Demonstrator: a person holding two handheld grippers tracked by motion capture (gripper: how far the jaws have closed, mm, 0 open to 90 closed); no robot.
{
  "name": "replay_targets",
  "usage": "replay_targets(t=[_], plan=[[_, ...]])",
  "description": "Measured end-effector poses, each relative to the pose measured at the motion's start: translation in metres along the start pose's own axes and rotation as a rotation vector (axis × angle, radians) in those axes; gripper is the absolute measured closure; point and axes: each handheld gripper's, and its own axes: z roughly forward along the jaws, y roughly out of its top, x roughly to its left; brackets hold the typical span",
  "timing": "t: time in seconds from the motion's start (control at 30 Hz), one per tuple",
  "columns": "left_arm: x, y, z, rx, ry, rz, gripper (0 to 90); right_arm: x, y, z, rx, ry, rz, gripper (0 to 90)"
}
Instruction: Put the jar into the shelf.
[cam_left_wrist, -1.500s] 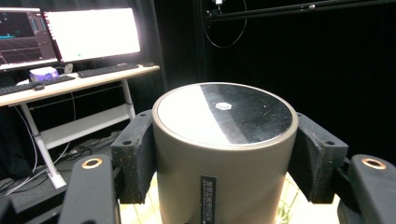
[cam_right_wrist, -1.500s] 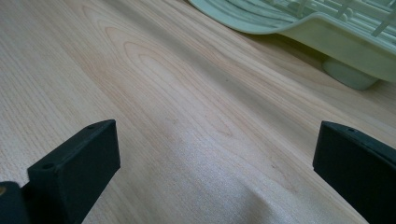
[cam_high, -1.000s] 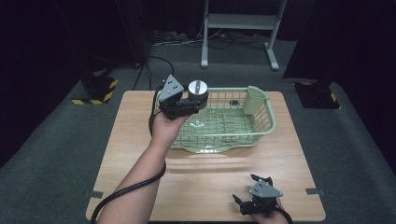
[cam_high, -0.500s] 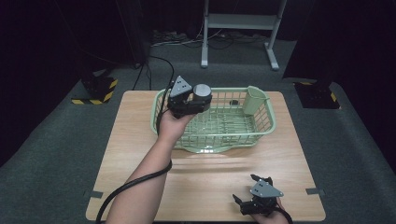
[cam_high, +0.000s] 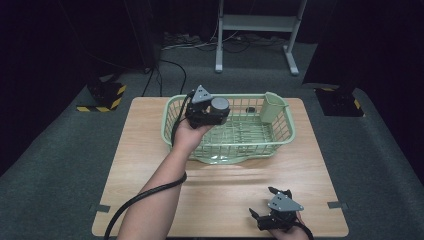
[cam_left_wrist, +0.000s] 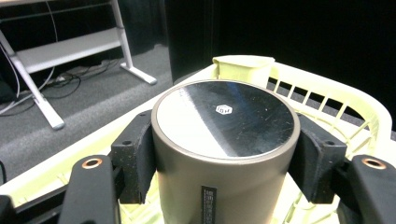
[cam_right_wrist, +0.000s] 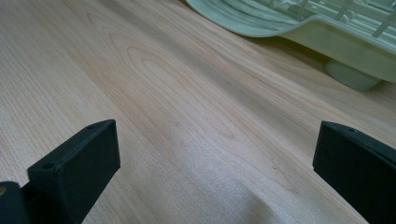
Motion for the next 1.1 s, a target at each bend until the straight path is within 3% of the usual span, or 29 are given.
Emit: replay_targets(t=[0.5, 1.1], plan=[[0.004, -0.006, 0.010, 0.051, 0.005, -0.002, 33.4, -0.001, 0.000, 0.000, -0.005, 0.006, 0.003, 0.4], [0.010, -0.017, 0.010, 0.063, -0.005, -0.014, 33.2, 0.000, 0.000, 0.000, -0.002, 0.005, 0.000, 0.4]])
